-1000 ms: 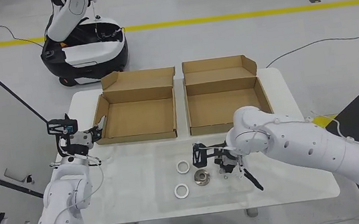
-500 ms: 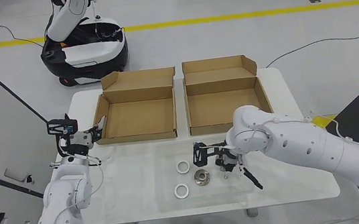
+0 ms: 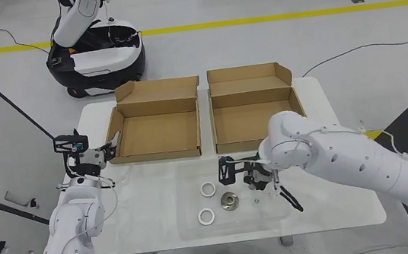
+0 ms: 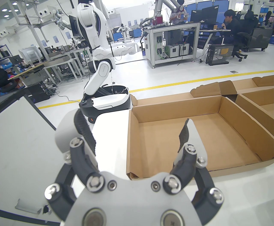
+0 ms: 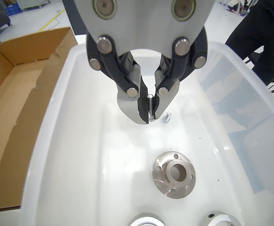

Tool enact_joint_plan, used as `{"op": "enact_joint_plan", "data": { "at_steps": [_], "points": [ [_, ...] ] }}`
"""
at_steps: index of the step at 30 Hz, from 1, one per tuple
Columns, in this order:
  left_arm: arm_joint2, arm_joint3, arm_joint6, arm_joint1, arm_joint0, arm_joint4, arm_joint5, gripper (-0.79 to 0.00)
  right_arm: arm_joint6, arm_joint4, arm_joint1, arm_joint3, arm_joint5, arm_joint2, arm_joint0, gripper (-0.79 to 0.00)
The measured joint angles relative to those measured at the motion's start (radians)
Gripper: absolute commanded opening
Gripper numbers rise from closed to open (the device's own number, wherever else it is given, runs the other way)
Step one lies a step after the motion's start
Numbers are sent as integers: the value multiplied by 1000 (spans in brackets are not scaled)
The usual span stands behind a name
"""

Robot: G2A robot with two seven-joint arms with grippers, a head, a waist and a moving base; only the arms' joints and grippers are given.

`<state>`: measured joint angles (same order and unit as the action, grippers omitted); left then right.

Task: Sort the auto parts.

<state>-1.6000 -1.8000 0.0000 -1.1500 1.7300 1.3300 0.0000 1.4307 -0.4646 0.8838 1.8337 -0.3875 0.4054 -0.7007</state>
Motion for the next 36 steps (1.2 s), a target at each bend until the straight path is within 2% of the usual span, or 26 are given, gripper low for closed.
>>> {"op": "enact_joint_plan", "data": {
  "at_steps": [7,16,26,36],
  "points": [
    [0,0,0,0,0,0,0,0,35,68,-41,119,34,46,5,-785],
    [0,0,0,0,0,0,0,0,46,243,-108,227,44,138,35,-785],
    [0,0,0,0,0,0,0,0,-29,461,-183,199,-31,304,-31,-785],
    [0,0,0,0,0,0,0,0,-100,673,-260,146,-102,421,-94,-785]
  ]
}}
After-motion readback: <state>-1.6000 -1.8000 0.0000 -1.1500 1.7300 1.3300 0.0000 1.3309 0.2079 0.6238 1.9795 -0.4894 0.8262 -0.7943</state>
